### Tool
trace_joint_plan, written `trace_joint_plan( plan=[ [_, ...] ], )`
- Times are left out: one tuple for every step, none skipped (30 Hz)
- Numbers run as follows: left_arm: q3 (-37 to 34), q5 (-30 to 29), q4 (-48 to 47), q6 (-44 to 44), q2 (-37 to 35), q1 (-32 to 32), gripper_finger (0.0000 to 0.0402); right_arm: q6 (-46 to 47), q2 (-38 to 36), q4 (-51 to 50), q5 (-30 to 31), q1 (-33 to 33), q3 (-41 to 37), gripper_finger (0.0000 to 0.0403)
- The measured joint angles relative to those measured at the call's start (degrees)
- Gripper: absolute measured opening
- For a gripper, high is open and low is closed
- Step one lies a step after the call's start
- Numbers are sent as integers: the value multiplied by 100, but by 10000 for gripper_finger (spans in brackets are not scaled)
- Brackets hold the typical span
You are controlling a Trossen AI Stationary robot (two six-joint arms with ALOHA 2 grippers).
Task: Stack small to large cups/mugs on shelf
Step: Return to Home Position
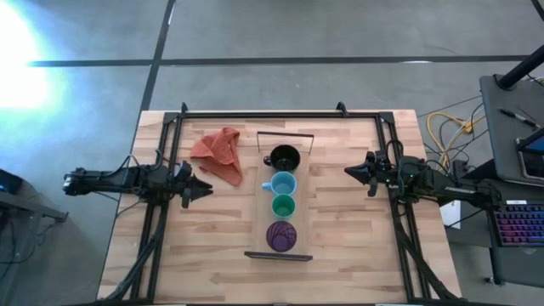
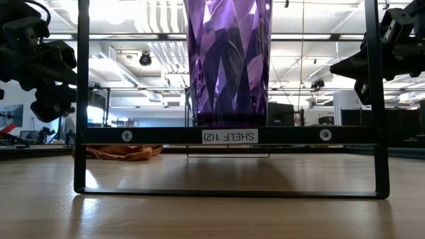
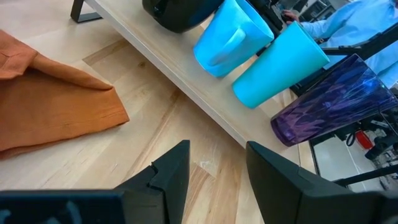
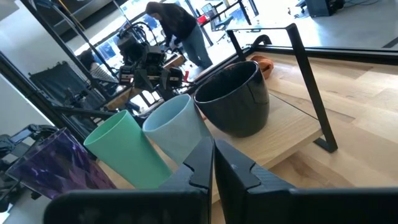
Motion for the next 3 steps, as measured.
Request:
trace_joint_plan(
  plan=[
    [0,-1,0,-1,7,0,142,0,0,0,0,0,0,9],
    [0,0,0,0,13,2,142,0,0,0,-2,0,0,9],
    [0,0,0,0,19,2,142,0,0,-1,-2,0,0,9]
  ],
)
